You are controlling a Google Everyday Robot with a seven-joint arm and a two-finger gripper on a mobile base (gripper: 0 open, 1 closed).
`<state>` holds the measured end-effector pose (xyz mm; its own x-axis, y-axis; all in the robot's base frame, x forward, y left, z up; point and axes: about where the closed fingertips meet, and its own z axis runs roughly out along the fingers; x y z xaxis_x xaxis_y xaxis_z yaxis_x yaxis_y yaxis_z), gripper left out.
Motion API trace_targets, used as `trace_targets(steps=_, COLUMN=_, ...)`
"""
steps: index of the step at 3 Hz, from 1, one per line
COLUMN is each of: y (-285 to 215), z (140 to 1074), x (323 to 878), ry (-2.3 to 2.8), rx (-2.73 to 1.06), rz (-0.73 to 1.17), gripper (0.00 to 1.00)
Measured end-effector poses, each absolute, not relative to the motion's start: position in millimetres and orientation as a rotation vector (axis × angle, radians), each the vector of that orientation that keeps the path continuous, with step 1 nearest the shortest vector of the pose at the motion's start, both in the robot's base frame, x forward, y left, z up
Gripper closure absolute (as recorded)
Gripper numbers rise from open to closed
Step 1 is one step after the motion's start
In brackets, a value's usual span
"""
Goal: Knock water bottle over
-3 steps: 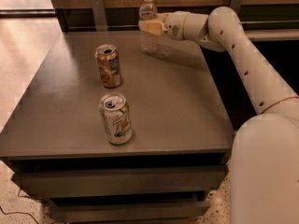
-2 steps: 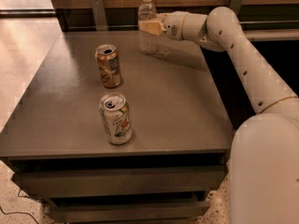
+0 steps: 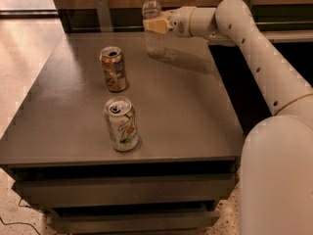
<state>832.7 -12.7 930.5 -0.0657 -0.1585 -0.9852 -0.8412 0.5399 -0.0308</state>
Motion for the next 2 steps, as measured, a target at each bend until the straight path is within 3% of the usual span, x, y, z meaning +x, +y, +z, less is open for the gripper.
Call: trace_targets(steps=2, y=-20, z=983, x=793, ry=1.729, rx=-1.038, rz=0.446, gripper=1.0)
